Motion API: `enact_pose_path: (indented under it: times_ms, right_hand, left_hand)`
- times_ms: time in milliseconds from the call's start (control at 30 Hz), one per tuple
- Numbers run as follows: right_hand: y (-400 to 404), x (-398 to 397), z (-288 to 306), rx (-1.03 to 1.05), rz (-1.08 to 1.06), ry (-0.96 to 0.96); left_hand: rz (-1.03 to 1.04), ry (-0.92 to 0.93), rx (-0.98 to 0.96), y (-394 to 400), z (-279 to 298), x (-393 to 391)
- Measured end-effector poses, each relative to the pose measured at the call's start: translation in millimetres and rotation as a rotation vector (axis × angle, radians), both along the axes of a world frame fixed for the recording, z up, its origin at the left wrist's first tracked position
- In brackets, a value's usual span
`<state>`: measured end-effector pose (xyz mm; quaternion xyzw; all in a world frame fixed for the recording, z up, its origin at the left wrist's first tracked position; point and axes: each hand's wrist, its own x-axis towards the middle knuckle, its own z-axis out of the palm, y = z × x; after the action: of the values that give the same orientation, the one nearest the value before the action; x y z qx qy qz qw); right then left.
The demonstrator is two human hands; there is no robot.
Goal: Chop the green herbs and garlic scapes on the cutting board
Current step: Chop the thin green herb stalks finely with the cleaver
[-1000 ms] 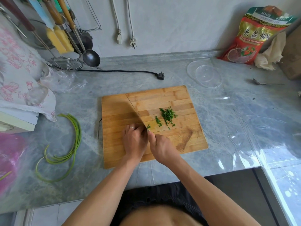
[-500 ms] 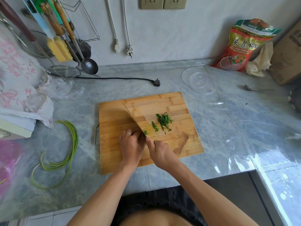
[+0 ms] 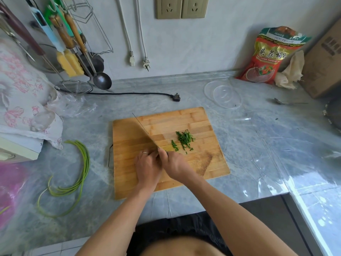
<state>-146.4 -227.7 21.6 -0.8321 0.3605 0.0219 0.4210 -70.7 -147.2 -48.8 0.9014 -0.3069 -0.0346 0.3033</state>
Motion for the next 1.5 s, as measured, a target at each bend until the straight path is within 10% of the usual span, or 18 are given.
enact_pose_path:
  times_ms: [1033, 1500]
  right_hand:
    - [-19, -41, 17, 0.279, -0.149, -0.048]
    - [12, -37, 14, 0.210, -0.099, 0.013]
  left_hand:
    - [-0.077, 0.356, -0.112, 12, 27, 24]
    - [-0.239, -0.151, 0.090, 31, 7, 2]
